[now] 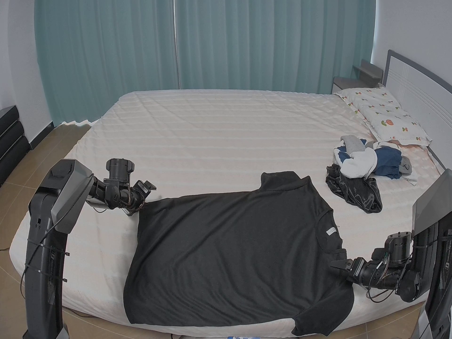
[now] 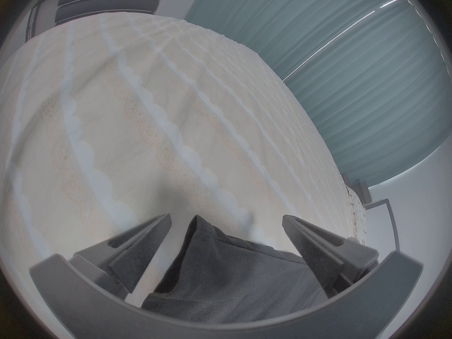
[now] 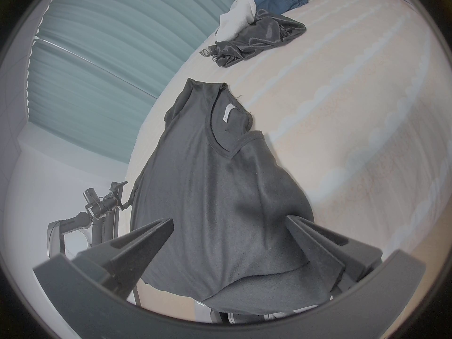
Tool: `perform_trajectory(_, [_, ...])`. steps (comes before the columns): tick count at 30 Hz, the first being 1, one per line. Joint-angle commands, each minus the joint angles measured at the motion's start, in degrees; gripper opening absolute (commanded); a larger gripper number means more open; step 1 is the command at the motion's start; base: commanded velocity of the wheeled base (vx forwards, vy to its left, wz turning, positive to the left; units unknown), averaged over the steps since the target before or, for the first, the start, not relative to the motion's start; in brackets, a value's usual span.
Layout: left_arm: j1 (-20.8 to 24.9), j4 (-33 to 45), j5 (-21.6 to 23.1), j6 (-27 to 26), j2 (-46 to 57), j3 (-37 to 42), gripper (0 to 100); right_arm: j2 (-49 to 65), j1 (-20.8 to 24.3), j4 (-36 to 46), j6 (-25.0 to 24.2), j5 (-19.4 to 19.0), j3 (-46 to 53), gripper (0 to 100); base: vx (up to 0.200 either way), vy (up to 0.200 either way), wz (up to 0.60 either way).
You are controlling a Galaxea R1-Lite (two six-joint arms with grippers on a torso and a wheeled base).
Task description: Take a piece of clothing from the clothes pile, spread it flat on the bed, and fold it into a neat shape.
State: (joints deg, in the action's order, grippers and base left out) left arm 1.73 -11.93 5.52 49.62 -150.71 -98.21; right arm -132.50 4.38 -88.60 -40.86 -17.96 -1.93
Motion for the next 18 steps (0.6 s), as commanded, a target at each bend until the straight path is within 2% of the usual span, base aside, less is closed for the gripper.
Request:
perform_trajectory(1, [0.0,0.0,0.2,-0.4,-0.7,-0.6,0,-1.4,0.0,-1.0,0.0,0.0,0.4,100,0.000,0.000,0.00])
perform_trajectory(11, [-0.4,0.0,-1.4,-0.4,-1.1,-1.7,0,-1.2,0.0,-1.0,-0.1,0.0,0.5,100,0.000,0.000,0.00])
perform_trajectory(18, [-1.7,-0.5,-4.2,2.2,-2.2,-6.6,0,-0.7,-0.1,-1.0,-0.5,0.1,0.4,100,0.000,0.000,0.00])
